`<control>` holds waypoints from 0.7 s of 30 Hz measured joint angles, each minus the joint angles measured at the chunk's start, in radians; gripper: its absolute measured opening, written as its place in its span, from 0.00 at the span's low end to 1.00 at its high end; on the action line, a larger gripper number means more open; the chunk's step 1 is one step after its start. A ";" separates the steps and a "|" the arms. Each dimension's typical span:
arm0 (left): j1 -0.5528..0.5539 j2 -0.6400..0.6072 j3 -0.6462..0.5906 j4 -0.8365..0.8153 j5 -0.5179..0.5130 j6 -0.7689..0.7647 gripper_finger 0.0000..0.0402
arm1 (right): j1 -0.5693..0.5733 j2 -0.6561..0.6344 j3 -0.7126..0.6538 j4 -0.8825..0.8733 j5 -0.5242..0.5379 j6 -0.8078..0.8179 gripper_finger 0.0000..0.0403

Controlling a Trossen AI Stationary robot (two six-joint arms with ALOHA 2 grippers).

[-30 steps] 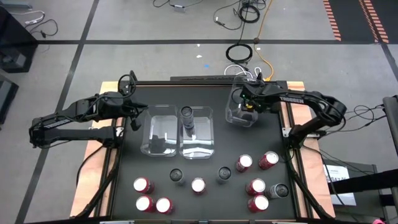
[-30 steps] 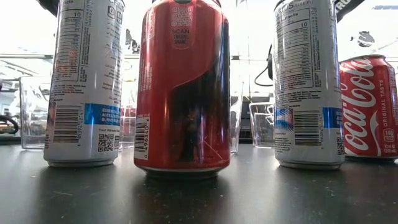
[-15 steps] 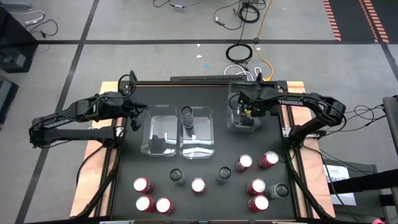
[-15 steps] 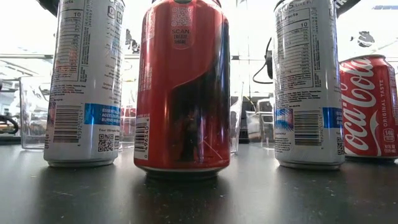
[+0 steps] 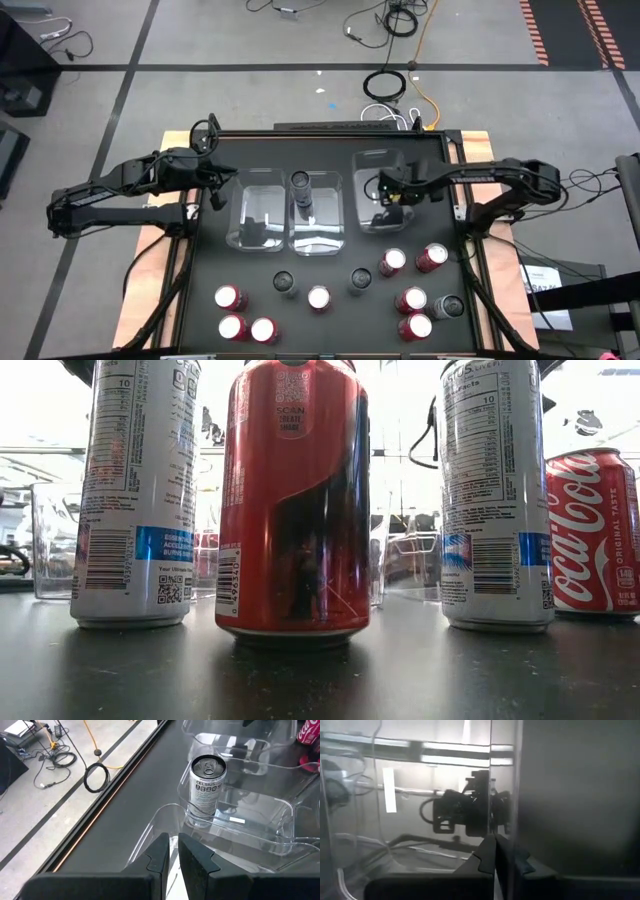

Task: Sort soda cans
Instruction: Adjust the right transparent bin

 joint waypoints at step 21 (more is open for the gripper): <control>0.000 0.000 0.000 0.000 0.000 0.028 0.13 | 0.193 -0.002 0.000 0.014 -0.047 0.270 0.00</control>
